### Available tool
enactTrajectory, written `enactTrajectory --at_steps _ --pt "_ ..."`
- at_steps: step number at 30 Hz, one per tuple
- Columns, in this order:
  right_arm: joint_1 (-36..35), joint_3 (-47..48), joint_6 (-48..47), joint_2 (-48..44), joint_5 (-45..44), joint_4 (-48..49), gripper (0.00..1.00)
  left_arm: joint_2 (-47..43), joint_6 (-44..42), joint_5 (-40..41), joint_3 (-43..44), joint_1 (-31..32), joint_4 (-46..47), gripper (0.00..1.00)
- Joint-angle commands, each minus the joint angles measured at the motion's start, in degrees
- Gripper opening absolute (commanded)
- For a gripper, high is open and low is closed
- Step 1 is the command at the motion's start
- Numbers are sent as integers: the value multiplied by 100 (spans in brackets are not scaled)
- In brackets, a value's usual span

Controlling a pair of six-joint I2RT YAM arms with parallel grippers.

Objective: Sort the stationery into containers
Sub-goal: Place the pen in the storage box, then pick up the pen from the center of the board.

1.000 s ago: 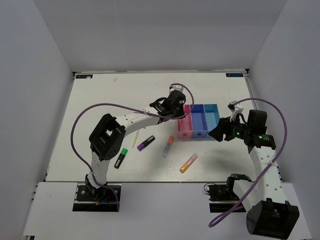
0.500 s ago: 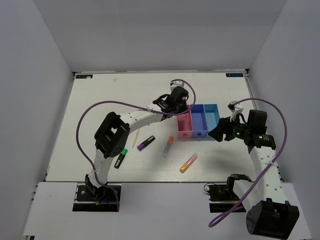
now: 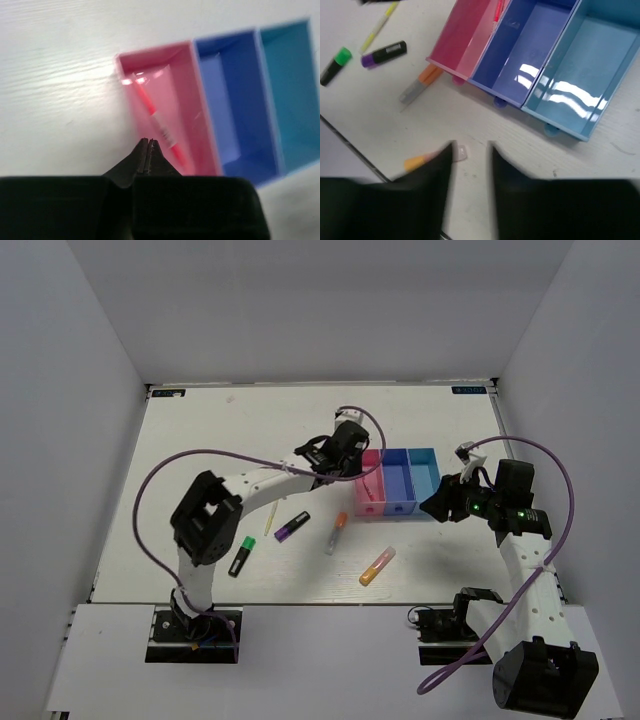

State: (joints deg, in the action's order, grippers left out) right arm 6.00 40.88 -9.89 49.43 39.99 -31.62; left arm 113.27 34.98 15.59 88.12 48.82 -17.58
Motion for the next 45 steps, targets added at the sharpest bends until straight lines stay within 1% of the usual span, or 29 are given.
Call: enactTrajectory --at_steps 1,2,3,4,5,6,7,8,10,11,12,14,18,21,23,30,37,38,39,40,41,43,45 --pt "15 262 -57 -91 18 -20 21 -1454 -1156 601 -548 93 -742 0" --pt "15 262 -66 -91 18 -20 11 -1596 -1299 742 -889 93 -842 0" --pt "24 262 -66 -74 27 -29 6 -1737 -1440 943 -1084 67 -965 0" --pt "33 262 -66 -83 9 -46 11 -2034 -1668 1137 -1504 -55 -1375 2" --pt "7 262 -57 -39 -8 -38 27 -2107 -1696 1226 -1612 -126 -1553 26" --pt "-2 280 -74 -13 -17 -38 47 -2160 -1723 1314 -1692 -310 -1720 37" --pt "6 289 -66 40 -26 -81 63 -2195 -1705 1271 -1832 -520 -2122 44" --pt "6 306 -109 67 -17 -108 63 -2187 -1723 1210 -1877 -679 -2283 47" --pt "6 324 -110 128 26 -117 62 -2082 -1793 1026 -1991 -899 -2389 49" --pt "6 306 -110 146 27 -178 62 -2055 -1837 920 -2009 -996 -2399 49" --pt "6 324 -110 163 18 -135 62 -1950 -1846 910 -2009 -1032 -2434 44" --pt "15 306 -110 198 18 -117 60 -1714 -1854 736 -1974 -1189 -2469 40" --pt "7 289 -101 216 -44 -82 60 -1484 -1855 340 -2044 -1366 -2303 40" --pt "15 289 -110 277 -88 -90 60 -1484 -1828 -38 -2254 -1585 -2066 40" --pt "7 289 -110 321 -96 -90 60 -1475 -1828 -231 -2342 -1603 -1977 40" --pt "6 306 -136 339 -149 -81 60 -1352 -1793 -548 -2685 -1638 -1714 40" --pt "15 297 -136 339 -167 -82 60 -1177 -1723 -584 -2808 -1621 -1581 41" --pt "24 297 -127 339 -167 -90 60 -1159 -1714 -549 -2826 -1621 -1555 39" --pt "7 306 -127 339 -149 -108 60 -1141 -1723 -514 -2818 -1630 -1555 32" --pt "6 306 -136 339 -140 -99 60 -1036 -1740 -435 -2835 -1630 -1555 26" --pt "6 297 -136 331 -149 -143 60 -992 -1732 -417 -2844 -1647 -1572 16" --pt "15 306 -127 322 -132 -108 60 -930 -1723 -443 -2853 -1700 -1564 7" --pt "7 297 -145 322 -132 -99 60 -956 -1723 -452 -2844 -1726 -1572 0"
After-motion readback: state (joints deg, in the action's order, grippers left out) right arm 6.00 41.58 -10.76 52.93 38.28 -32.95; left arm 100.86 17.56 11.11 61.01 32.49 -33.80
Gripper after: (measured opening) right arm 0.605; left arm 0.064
